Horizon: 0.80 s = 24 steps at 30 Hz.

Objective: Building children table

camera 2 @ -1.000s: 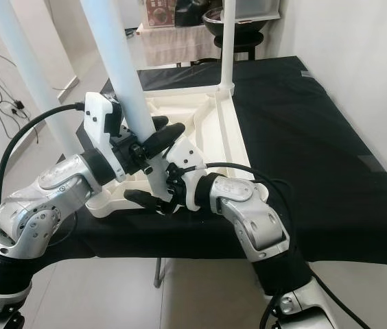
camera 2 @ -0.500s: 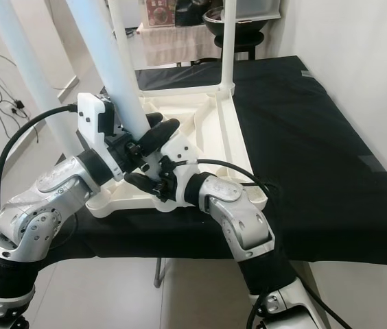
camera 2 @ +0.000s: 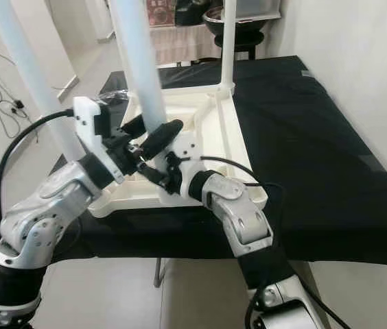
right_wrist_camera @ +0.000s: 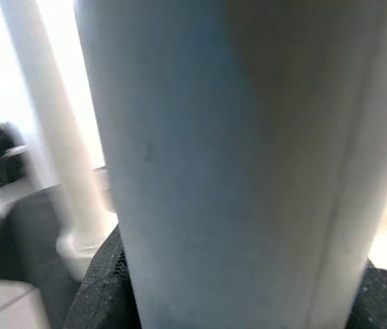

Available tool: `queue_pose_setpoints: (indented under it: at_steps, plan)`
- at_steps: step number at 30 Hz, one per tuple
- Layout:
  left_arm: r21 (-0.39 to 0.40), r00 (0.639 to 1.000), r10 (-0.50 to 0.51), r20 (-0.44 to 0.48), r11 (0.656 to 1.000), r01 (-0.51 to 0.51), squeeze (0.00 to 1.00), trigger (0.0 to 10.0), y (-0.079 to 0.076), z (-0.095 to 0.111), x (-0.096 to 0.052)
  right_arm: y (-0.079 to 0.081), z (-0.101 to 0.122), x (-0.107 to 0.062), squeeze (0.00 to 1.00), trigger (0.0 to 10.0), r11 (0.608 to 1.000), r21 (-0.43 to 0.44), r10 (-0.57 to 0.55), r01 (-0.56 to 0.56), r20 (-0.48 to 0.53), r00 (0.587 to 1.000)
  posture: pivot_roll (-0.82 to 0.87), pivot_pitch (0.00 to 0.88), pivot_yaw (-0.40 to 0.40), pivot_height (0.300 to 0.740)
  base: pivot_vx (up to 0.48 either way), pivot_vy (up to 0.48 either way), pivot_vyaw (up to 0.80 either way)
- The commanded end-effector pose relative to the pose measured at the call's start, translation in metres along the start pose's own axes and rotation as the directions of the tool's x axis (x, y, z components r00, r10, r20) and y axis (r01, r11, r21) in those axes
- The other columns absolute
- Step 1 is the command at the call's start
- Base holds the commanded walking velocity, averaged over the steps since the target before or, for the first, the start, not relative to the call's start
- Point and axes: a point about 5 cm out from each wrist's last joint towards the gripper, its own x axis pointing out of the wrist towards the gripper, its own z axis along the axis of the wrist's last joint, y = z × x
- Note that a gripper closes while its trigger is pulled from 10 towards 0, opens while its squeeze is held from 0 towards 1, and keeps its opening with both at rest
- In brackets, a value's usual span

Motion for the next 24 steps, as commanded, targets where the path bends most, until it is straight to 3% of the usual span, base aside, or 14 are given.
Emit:
queue_pose_setpoints:
  at_steps: [1, 4, 7, 8, 9, 10, 13, 15, 17, 19, 20, 21, 22, 24]
  plan:
    - [0.012, 0.999, 0.031, 0.033, 0.999, -0.031, 1.0, 10.0, 0.006, 0.008, -0.01, -0.014, 0.008, -0.002, 0.0, 0.0, 0.997, 0.017, -0.079, 0.078, 0.048, 0.996, -0.1, 0.053, 0.076, 0.74, 0.0, 0.0, 0.0]
    - [0.047, 0.995, 0.09, 0.036, 0.995, -0.092, 1.0, 10.0, 0.016, 0.014, -0.024, -0.04, 0.016, -0.012, 0.0, 0.0, 0.978, 0.056, -0.208, 0.203, 0.099, 0.973, -0.1, 0.056, 0.079, 0.74, 0.0, 0.0, 0.0]
    - [0.069, 0.99, 0.136, 0.025, 0.988, -0.137, 1.0, 10.0, 0.02, 0.014, -0.034, -0.051, 0.02, -0.021, 0.0, 0.0, 0.965, 0.075, -0.261, 0.253, 0.123, 0.958, -0.1, 0.057, 0.079, 0.74, 0.0, 0.0, 0.0]
    - [0.086, 0.985, 0.171, 0.003, 0.982, -0.17, 1.0, 10.0, 0.023, 0.01, -0.042, -0.054, 0.021, -0.027, 0.0, 2.1, 0.959, 0.088, -0.281, 0.271, 0.14, 0.949, -0.1, 0.058, 0.082, 0.74, 0.0, 0.0, 0.0]
    - [0.096, 0.981, 0.192, -0.011, 0.977, -0.19, 1.0, 10.0, 0.024, 0.008, -0.046, -0.054, 0.021, -0.031, 0.0, 2.1, 0.955, 0.096, -0.291, 0.279, 0.15, 0.945, -0.1, 0.059, 0.083, 0.74, 0.0, 0.0, 0.0]
    - [0.112, 0.974, 0.222, -0.04, 0.97, -0.216, 1.0, 10.0, 0.025, 0.001, -0.053, -0.052, 0.019, -0.036, 0.0, 10.0, 0.955, 0.101, -0.291, 0.277, 0.158, 0.944, -0.1, 0.06, 0.084, 0.74, 0.0, 0.0, 0.0]
    - [0.138, 0.946, 0.299, -0.124, 0.95, -0.282, 1.0, 10.0, 0.024, -0.019, -0.074, -0.042, 0.009, -0.049, 0.0, 10.0, 0.961, 0.091, -0.272, 0.26, 0.157, 0.949, -0.1, 0.065, 0.087, 0.74, 0.0, 0.0, 0.0]
    - [0.14, 0.941, 0.308, -0.138, 0.947, -0.29, 1.0, 10.0, 0.023, -0.022, -0.077, -0.041, 0.007, -0.05, 0.0, 10.0, 0.962, 0.09, -0.27, 0.259, 0.156, 0.95, -0.1, 0.065, 0.087, 0.74, 0.0, 0.0, 0.0]
    - [0.192, 0.894, 0.409, -0.184, 0.907, -0.376, 1.0, 10.0, 0.025, -0.037, -0.093, -0.037, -0.003, -0.058, 0.0, 10.0, 0.958, 0.082, -0.283, 0.274, 0.131, 0.95, -0.1, 0.062, 0.095, 0.74, 0.0, 0.0, 0.0]
    - [0.208, 0.879, 0.435, -0.197, 0.894, -0.396, 1.0, 10.0, 0.025, -0.043, -0.098, -0.037, -0.007, -0.059, 0.0, 10.0, 0.954, 0.088, -0.297, 0.288, 0.116, 0.948, -0.1, 0.061, 0.096, 0.74, 0.0, 0.0, 0.0]
    - [0.222, 0.87, 0.449, -0.205, 0.887, -0.405, 0.53, 10.0, 0.023, -0.046, -0.1, -0.037, -0.009, -0.059, 0.0, 10.0, 0.95, 0.094, -0.308, 0.299, 0.107, 0.945, -0.1, 0.061, 0.096, 0.74, 0.0, 0.0, 0.0]
    - [0.232, 0.864, 0.457, -0.21, 0.882, -0.41, 0.53, 10.0, 0.023, -0.049, -0.102, -0.037, -0.011, -0.059, 0.0, 10.0, 0.947, 0.098, -0.314, 0.305, 0.101, 0.944, -0.1, 0.061, 0.096, 0.74, 0.0, 0.0, 0.0]
    - [0.255, 0.856, 0.468, -0.218, 0.874, -0.413, 0.0, 10.0, 0.021, -0.053, -0.103, -0.036, -0.012, -0.058, 0.0, 10.0, 0.945, 0.085, -0.322, 0.315, 0.096, 0.942, -0.1, 0.058, 0.096, 0.74, 0.0, 0.0, 0.0]
    - [0.269, 0.852, 0.475, -0.222, 0.869, -0.414, 0.0, 10.0, 0.02, -0.056, -0.104, -0.034, -0.012, -0.057, 0.0, 10.0, 0.944, 0.074, -0.326, 0.32, 0.093, 0.941, -0.1, 0.058, 0.096, 0.74, 0.0, 0.0, 0.0]
